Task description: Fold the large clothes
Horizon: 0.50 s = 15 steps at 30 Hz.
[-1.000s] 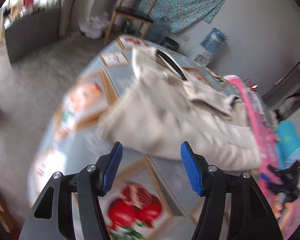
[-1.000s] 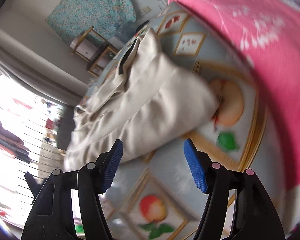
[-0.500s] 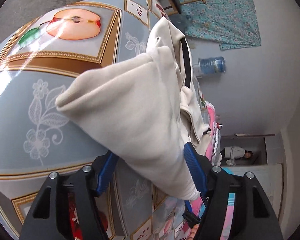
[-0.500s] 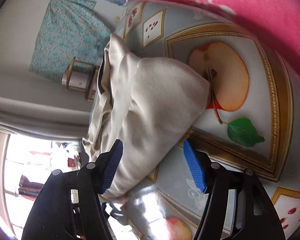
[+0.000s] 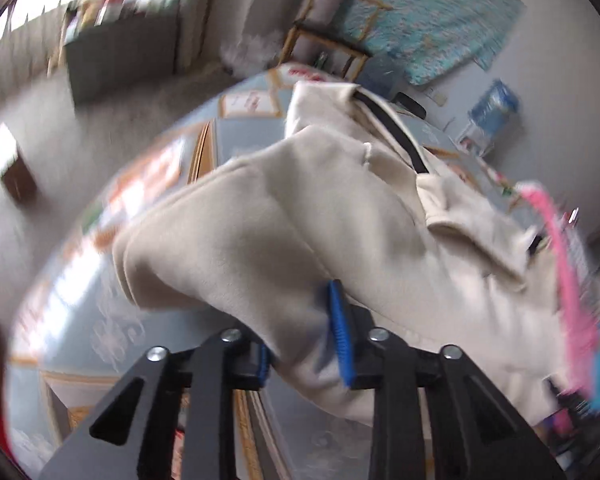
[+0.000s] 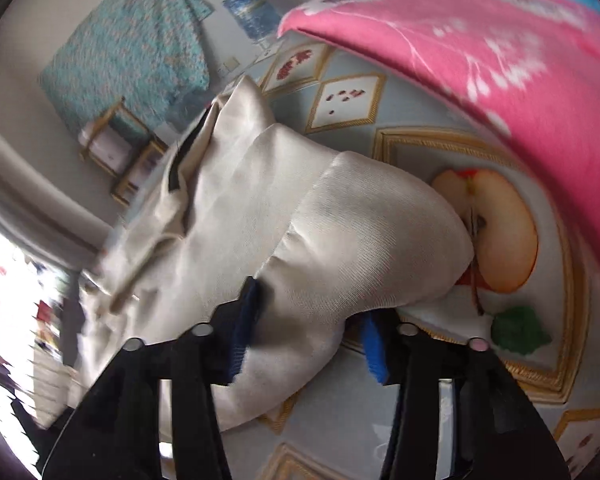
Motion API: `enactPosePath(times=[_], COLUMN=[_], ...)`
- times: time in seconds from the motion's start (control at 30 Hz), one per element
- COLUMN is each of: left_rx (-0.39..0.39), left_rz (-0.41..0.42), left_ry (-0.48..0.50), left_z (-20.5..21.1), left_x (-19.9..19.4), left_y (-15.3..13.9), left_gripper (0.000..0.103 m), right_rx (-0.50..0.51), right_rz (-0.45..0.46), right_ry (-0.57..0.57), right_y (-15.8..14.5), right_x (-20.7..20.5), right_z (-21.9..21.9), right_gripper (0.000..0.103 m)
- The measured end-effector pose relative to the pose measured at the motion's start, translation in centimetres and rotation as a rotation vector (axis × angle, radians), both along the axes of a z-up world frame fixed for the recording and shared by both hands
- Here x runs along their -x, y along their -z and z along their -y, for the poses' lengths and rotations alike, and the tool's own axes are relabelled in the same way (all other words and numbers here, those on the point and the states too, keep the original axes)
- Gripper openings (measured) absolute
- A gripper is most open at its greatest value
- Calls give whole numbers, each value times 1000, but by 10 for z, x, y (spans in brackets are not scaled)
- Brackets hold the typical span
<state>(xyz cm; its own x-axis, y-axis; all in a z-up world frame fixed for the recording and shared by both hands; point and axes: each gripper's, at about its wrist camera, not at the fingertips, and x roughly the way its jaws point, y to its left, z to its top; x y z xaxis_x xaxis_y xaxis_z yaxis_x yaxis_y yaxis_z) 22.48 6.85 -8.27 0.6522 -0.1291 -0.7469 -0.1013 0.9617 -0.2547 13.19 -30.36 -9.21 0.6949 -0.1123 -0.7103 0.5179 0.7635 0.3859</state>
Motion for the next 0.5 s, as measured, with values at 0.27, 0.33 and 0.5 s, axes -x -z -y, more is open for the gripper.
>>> enactPosePath(times=[0.27,0.33,0.5], left_rx=[-343,-362,-375], left_rz=[316,350,375], left_ry=[127,145,234], left_z=[27,27,10], left_x=[38,50,93], left_y=[-57,-69,-87], left_gripper=[9,8,9], right_rx=[288,298,293], right_rz=[67,96,110], right_ry=[-127,-142,-192], right_y=[-67,-80,-88], right_x=[18,31,77], right_z=[-25,-26,-36], right_gripper=[7,6,6])
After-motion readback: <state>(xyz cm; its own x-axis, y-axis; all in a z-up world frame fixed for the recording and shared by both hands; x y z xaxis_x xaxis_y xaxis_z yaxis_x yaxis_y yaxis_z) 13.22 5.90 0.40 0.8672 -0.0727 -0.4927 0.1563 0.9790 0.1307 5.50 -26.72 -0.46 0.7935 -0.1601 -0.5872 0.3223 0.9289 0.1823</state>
